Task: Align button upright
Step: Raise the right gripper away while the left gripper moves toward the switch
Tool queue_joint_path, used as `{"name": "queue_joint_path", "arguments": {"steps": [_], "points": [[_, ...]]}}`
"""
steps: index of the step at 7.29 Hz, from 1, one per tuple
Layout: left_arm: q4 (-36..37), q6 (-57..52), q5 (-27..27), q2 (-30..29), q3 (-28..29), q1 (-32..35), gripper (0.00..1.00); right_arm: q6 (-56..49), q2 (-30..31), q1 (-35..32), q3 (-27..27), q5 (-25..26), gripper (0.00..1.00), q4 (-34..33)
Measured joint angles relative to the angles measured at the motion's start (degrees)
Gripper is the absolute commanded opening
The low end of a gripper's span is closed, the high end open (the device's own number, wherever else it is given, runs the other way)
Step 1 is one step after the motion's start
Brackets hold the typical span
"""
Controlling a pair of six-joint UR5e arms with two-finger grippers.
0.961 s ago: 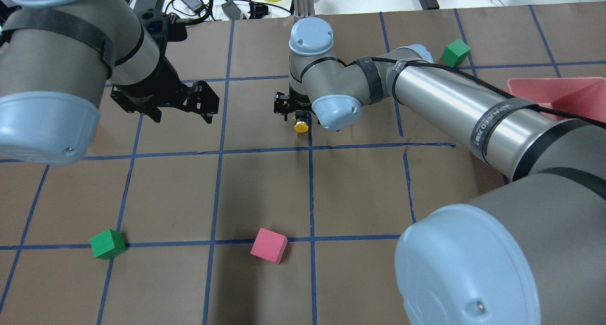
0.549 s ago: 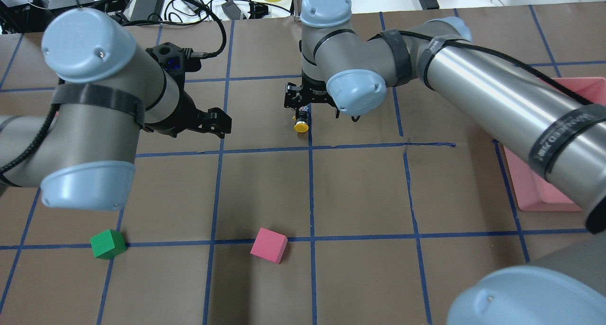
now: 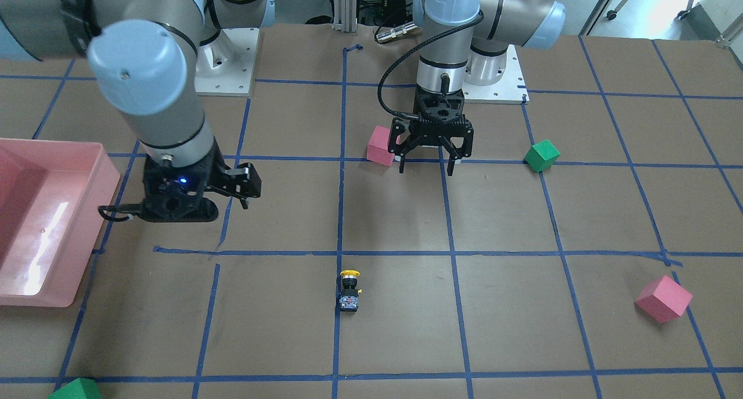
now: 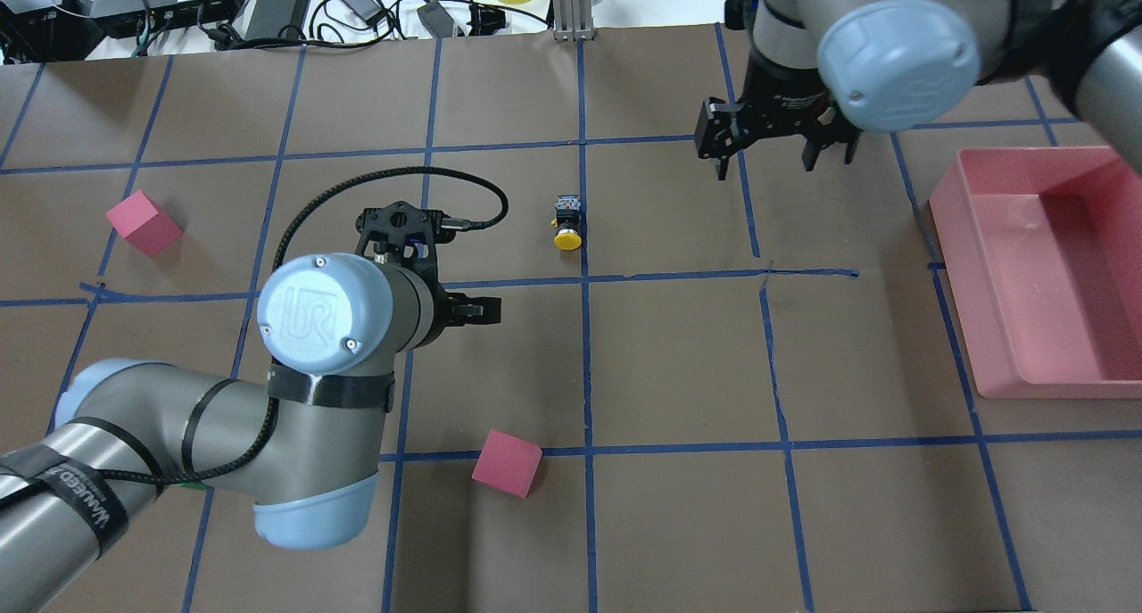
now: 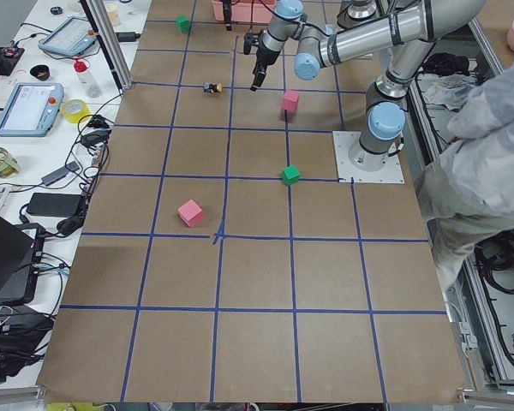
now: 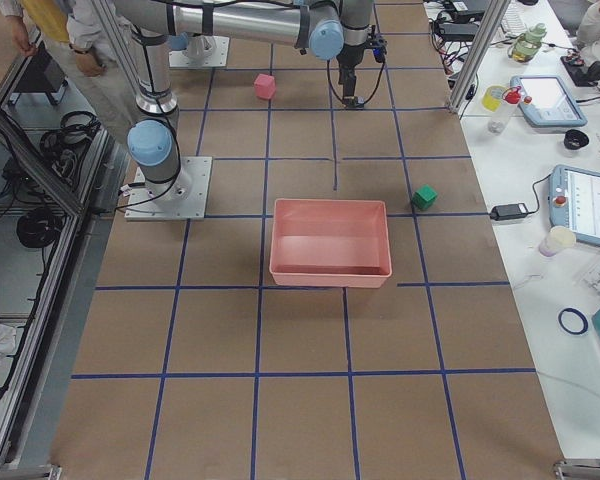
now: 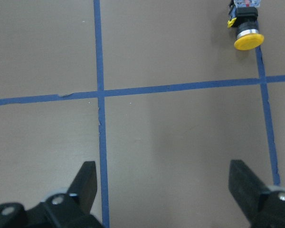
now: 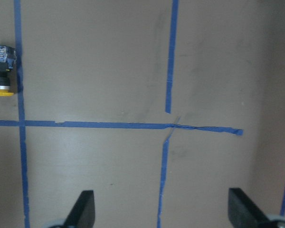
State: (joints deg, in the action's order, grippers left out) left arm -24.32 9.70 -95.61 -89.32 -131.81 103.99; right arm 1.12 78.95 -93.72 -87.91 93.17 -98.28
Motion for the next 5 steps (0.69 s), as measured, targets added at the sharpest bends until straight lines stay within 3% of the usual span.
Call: {"name": "queue_joint_path", "arguments": {"steps": [2,5], "points": [[8.84,2.96,-0.32,-6.39,-0.99,1.98,0.91,-1.32,2.53,1.28,0.0,1.0,1.0,1.62],[14.01,4.22,-0.32,-15.81,5.69,5.16,0.91,-1.89,4.06,1.44,0.4,0.81,1.0,2.95]]}}
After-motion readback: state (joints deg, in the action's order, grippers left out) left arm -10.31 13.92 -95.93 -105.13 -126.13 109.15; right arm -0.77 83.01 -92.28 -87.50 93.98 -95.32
